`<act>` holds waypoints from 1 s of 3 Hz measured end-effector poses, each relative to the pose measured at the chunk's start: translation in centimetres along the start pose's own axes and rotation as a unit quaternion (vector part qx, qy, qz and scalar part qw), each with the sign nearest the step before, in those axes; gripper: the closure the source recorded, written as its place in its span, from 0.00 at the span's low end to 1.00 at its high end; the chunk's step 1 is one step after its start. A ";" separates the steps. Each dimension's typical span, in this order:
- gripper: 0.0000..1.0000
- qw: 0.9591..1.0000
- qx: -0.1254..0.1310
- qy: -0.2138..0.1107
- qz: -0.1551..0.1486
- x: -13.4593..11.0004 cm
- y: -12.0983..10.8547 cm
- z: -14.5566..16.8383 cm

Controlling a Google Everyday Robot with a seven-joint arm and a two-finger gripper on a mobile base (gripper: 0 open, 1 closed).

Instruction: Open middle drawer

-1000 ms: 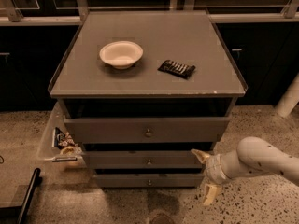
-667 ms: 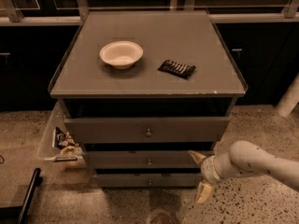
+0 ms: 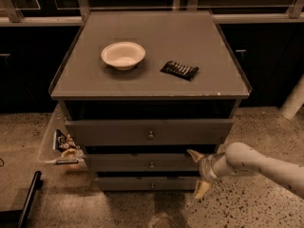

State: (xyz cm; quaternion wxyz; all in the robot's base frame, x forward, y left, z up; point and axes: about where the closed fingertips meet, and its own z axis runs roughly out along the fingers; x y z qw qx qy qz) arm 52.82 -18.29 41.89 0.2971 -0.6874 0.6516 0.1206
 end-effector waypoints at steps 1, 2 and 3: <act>0.00 1.000 0.007 -0.011 -0.015 -0.6 -1.9 1.7; 0.00 0.999 0.012 -0.015 -0.027 -0.8 -3.8 3.3; 0.00 0.999 0.020 -0.015 -0.038 -0.5 -5.2 5.2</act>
Offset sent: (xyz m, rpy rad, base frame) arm 0.0709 0.0333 -0.0180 0.0214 -0.0857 0.0525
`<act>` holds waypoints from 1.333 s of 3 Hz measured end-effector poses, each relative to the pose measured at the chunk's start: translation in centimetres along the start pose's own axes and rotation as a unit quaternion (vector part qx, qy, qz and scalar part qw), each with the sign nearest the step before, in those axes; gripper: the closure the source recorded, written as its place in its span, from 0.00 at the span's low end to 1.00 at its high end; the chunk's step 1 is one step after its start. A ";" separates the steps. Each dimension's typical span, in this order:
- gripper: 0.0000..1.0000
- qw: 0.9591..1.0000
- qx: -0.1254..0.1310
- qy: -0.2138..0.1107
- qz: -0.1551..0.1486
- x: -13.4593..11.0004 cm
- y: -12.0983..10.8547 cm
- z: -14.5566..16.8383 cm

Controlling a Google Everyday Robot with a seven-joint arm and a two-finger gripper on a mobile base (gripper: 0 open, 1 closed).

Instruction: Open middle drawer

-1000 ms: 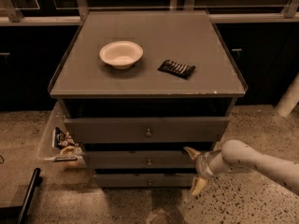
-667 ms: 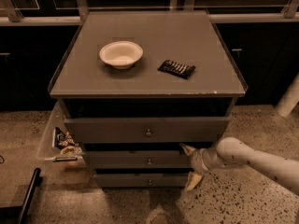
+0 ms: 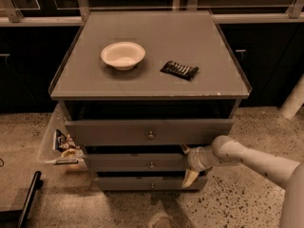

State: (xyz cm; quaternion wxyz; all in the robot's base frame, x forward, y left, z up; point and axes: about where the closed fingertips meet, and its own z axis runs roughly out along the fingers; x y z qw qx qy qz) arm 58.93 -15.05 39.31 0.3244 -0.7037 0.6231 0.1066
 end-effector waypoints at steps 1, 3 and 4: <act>0.00 1.000 0.000 0.000 0.000 0.0 0.0 0.0; 0.39 1.000 0.001 -0.002 0.005 0.1 -0.3 0.3; 0.63 1.000 0.001 -0.002 0.005 0.1 -0.3 0.3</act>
Offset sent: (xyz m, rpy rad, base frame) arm 0.0000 0.0001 -0.0001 0.0001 0.0000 0.0000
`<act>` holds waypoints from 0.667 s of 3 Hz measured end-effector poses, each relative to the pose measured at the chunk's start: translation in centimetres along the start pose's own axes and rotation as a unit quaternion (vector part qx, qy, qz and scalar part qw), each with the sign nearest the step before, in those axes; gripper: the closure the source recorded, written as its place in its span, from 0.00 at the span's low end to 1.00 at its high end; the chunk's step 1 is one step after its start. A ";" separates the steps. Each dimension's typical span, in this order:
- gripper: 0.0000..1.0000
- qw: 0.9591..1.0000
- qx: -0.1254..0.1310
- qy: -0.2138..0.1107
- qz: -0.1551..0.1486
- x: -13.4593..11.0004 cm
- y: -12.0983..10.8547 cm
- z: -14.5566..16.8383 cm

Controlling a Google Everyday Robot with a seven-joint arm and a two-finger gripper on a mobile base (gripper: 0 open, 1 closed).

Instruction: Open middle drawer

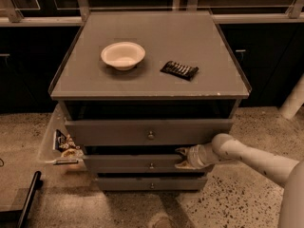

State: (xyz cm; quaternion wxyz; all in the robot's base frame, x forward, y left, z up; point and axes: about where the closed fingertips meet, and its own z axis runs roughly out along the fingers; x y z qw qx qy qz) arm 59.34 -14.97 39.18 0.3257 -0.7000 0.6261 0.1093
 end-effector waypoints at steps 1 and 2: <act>0.86 1.000 0.000 0.000 0.000 -0.3 -0.2 -0.5; 0.83 1.000 0.000 0.000 0.000 -0.3 -0.2 -0.5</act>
Offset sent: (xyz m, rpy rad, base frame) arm 0.0002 0.0000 0.0052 0.0000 0.0000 0.0000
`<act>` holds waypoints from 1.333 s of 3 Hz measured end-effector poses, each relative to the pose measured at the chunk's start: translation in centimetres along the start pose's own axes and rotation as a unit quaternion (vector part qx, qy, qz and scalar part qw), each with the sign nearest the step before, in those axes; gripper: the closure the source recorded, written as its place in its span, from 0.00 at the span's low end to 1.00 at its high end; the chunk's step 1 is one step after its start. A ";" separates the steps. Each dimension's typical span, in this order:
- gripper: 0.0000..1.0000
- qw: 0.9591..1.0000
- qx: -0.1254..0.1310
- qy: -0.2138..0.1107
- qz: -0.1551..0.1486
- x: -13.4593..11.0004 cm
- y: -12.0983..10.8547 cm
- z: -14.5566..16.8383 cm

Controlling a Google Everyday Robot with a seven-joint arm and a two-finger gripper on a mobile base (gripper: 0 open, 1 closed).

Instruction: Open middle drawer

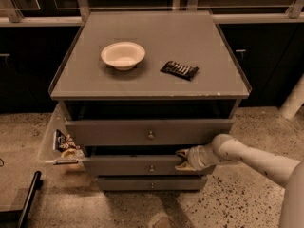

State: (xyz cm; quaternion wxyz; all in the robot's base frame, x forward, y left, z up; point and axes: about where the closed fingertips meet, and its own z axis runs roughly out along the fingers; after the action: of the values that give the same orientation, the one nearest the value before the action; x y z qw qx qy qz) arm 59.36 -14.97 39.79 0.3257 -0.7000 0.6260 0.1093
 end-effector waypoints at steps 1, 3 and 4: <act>0.60 1.000 0.000 0.000 0.000 0.0 0.0 0.0; 0.13 1.000 -0.008 -0.007 0.007 0.2 0.5 0.0; 0.16 1.000 -0.012 -0.013 0.010 0.2 1.2 -0.1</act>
Offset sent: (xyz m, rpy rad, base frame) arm 0.0094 0.0034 -0.0029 -0.0028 0.0165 -0.0004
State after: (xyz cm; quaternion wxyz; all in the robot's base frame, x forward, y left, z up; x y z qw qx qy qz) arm 58.24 -15.17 39.41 0.3240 -0.6961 0.6275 0.1296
